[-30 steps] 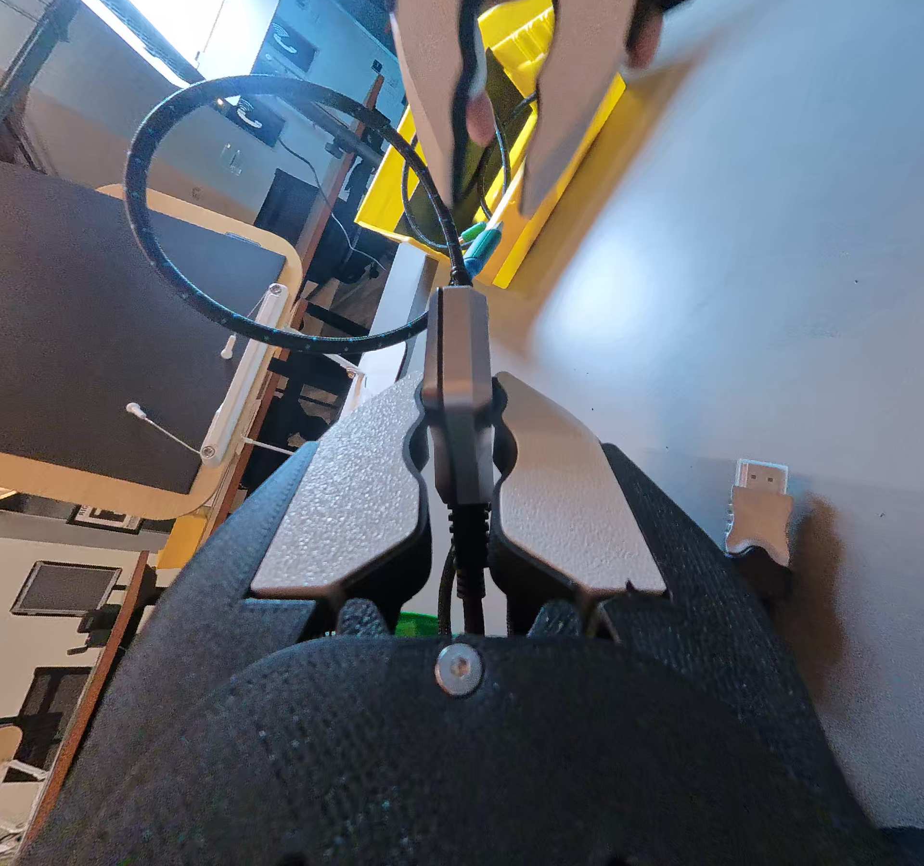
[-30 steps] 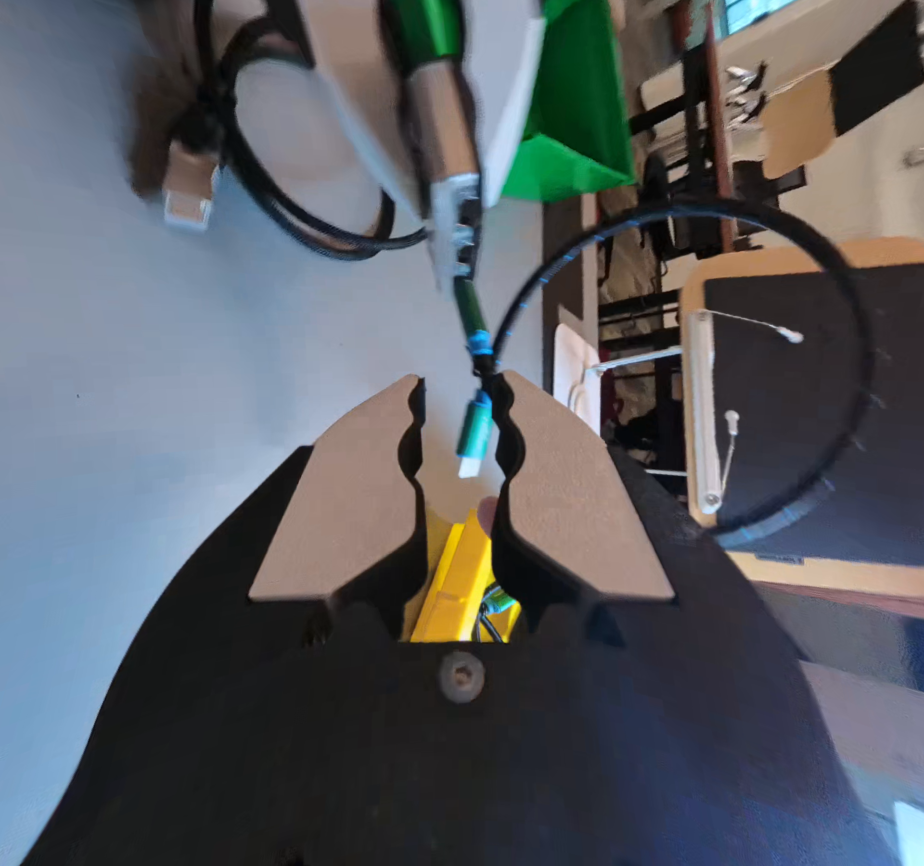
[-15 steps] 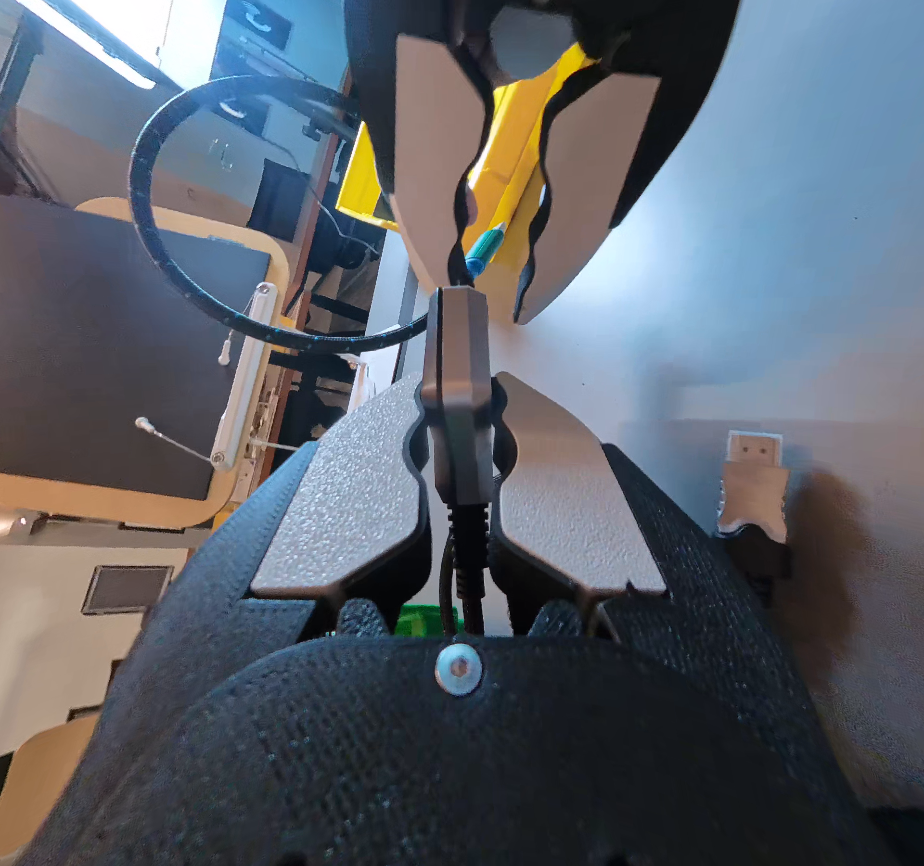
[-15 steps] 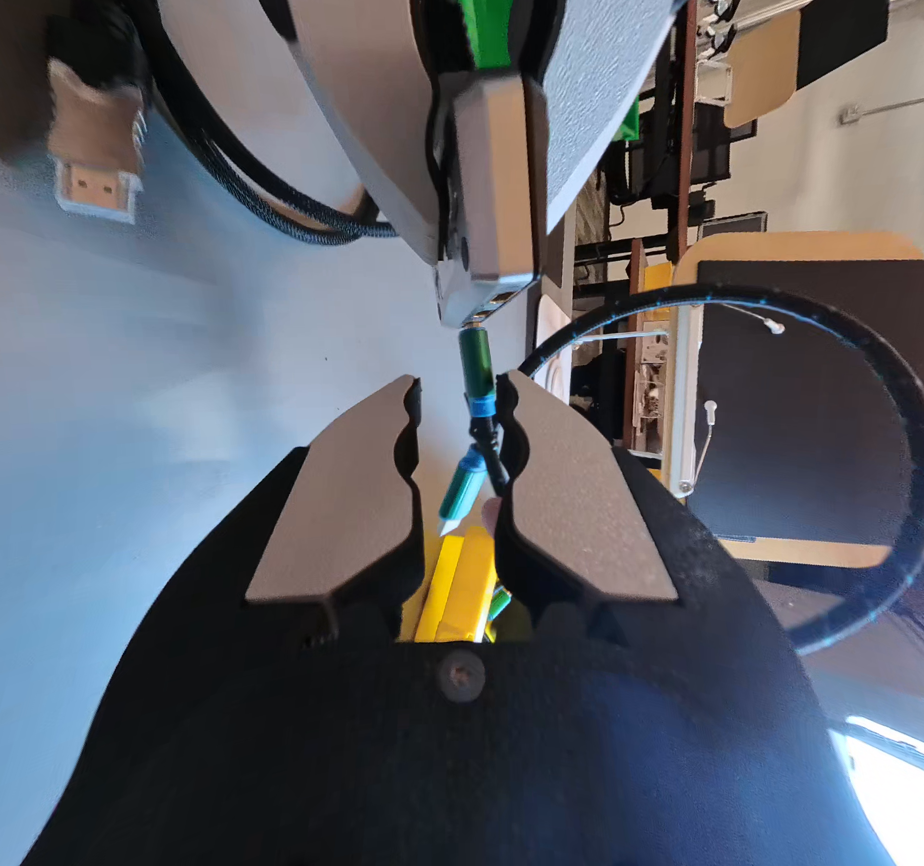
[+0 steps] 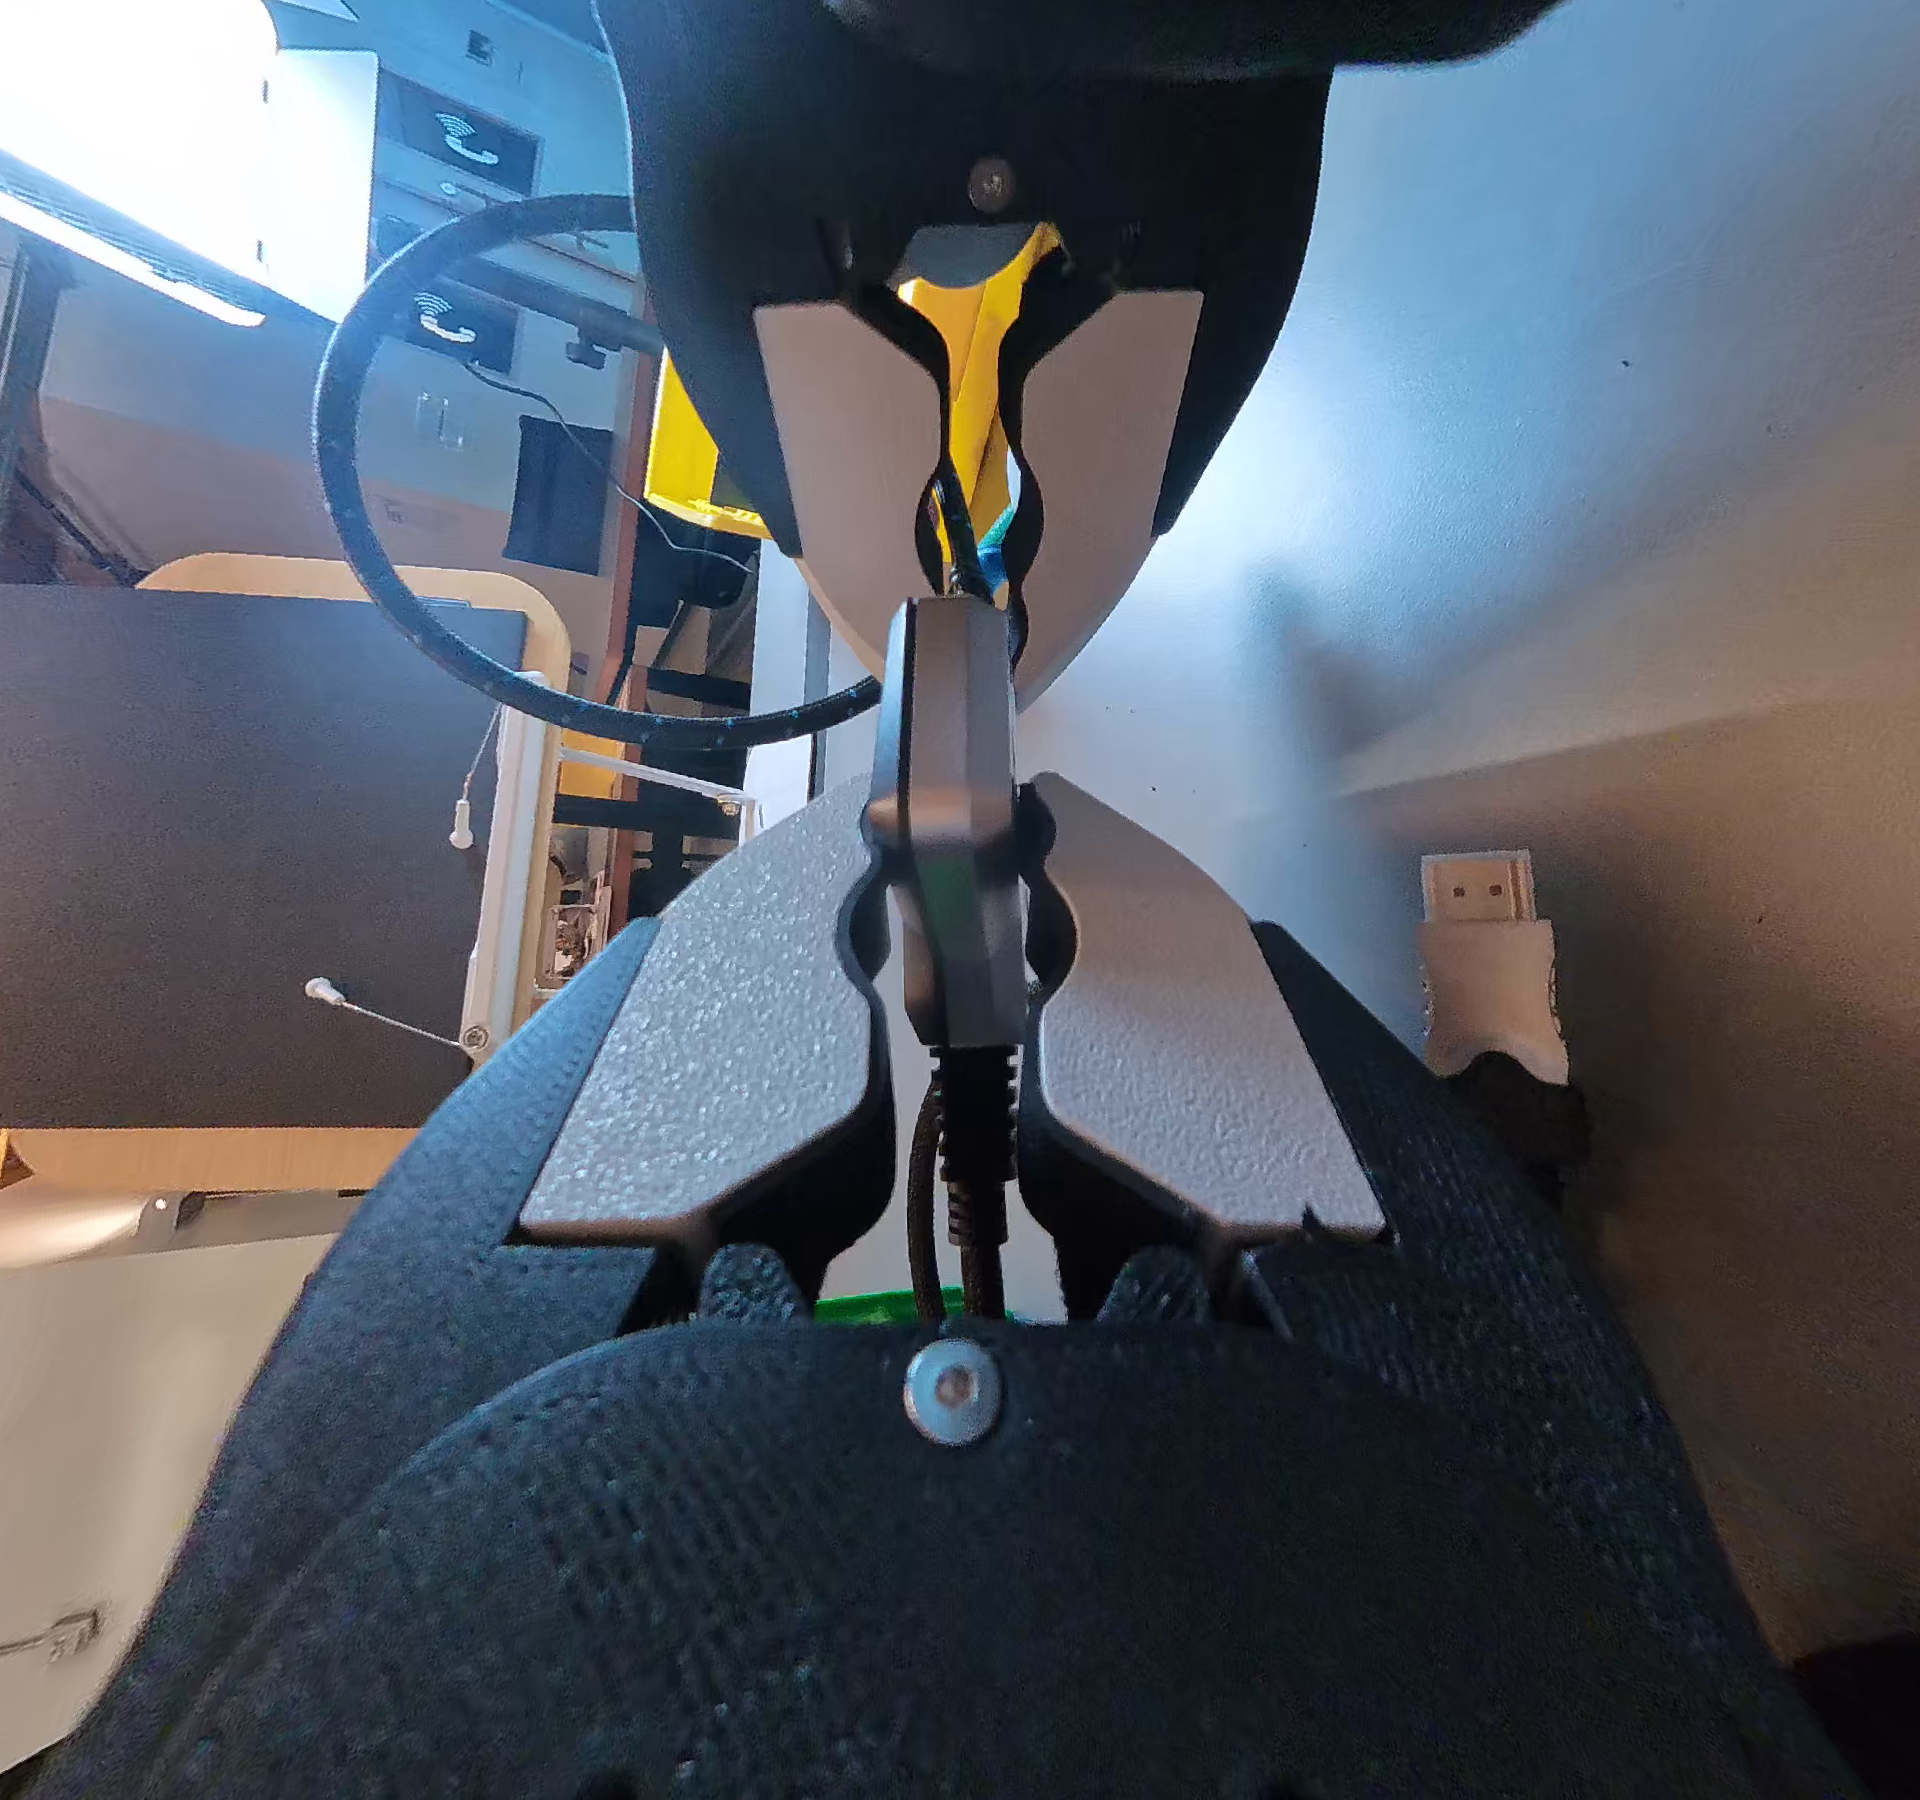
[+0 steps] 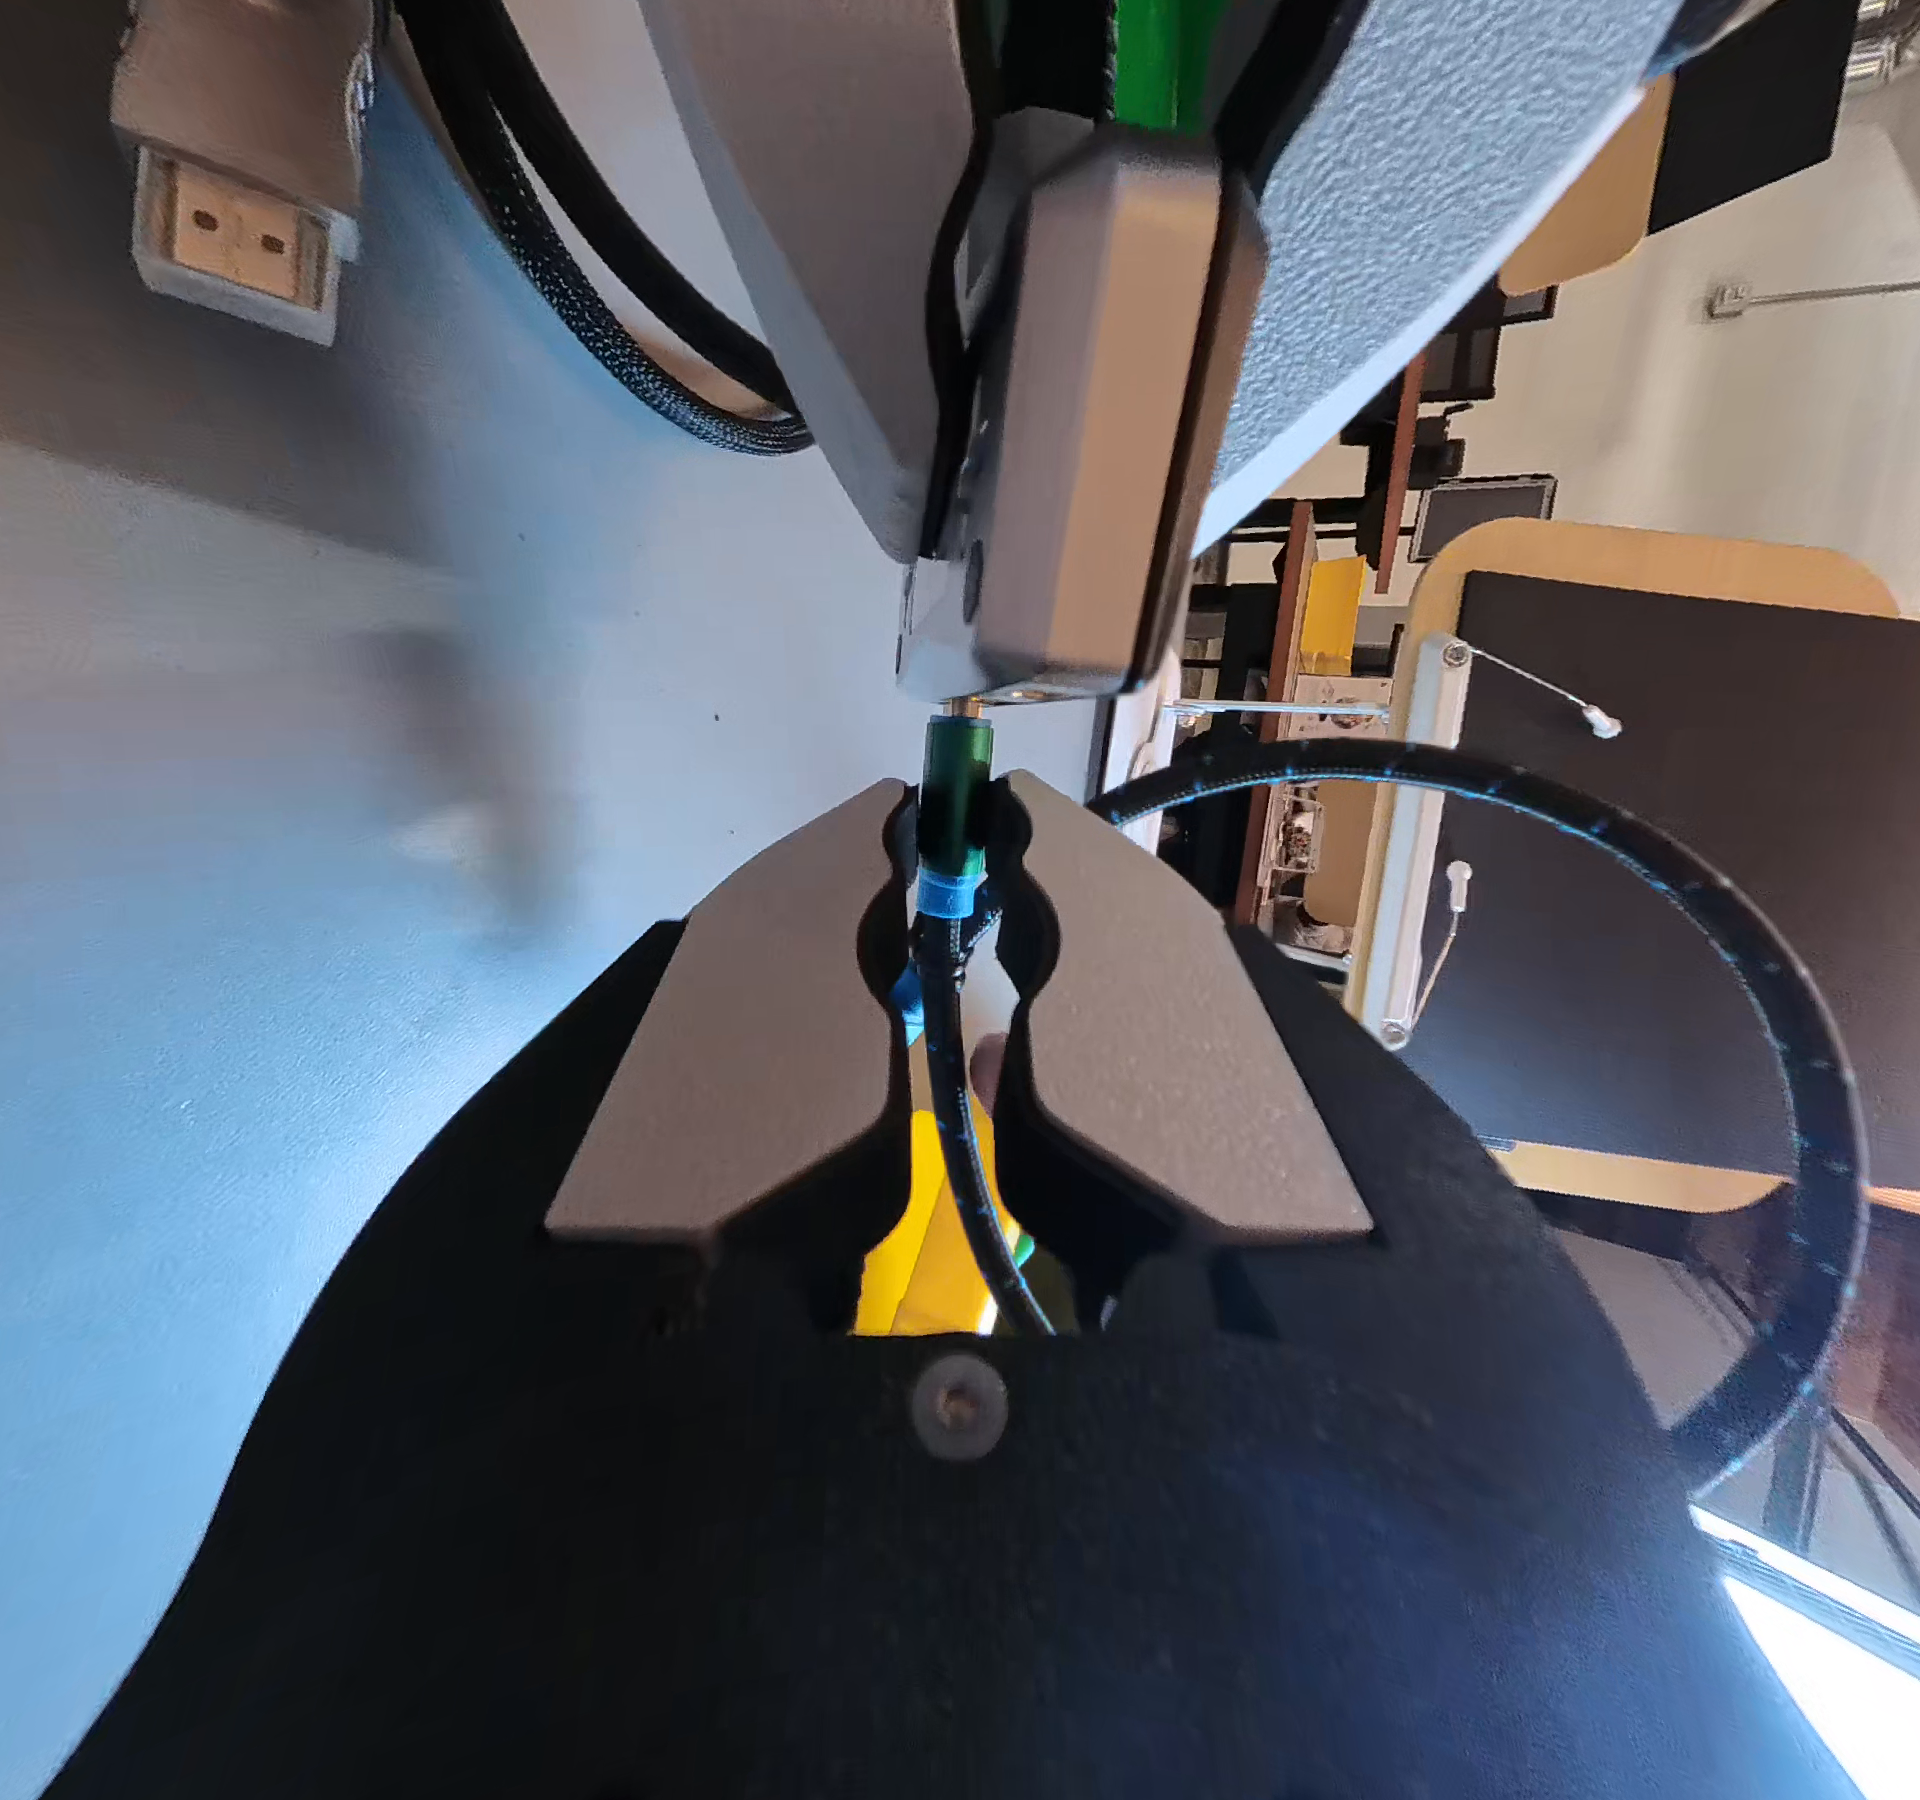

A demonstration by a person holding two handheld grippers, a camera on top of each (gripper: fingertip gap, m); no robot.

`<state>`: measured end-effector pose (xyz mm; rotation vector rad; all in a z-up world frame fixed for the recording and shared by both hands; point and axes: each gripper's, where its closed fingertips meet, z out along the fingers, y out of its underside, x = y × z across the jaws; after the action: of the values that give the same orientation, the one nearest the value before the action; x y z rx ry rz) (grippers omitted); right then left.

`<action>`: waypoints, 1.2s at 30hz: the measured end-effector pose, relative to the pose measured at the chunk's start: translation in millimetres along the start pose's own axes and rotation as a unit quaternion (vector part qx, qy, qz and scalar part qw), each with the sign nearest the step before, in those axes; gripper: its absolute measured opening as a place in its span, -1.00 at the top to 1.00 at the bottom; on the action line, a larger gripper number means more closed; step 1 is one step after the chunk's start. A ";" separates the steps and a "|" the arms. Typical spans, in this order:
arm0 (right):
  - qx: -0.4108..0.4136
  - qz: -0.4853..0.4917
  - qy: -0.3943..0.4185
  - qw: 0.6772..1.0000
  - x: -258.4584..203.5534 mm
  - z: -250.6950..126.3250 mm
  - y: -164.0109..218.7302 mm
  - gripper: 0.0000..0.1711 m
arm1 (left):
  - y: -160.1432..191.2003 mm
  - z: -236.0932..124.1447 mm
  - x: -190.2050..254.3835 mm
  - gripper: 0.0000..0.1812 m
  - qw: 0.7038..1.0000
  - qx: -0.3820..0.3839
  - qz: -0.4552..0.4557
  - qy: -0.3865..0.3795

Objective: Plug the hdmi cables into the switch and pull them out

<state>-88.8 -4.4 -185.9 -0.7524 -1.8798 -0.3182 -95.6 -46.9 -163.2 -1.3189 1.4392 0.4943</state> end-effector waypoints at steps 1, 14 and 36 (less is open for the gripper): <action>0.001 0.002 -0.005 1.000 -1.3 -0.2 0.2 0.86 | 0.8 0.5 0.9 0.76 1.000 -0.002 -0.004 0.003; 0.010 0.016 0.004 1.000 11.2 -3.4 -3.5 0.86 | 37.6 11.7 -6.6 0.73 0.993 -0.114 -0.040 -0.004; -0.005 0.107 -0.132 0.986 3.0 -29.9 18.7 0.86 | 13.1 29.5 1.8 0.73 0.977 -0.104 -0.168 0.076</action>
<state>-56.1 -4.9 -172.7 -1.0333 -2.0210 -0.0945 -94.7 -18.9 -179.4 -1.7610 1.2748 0.3306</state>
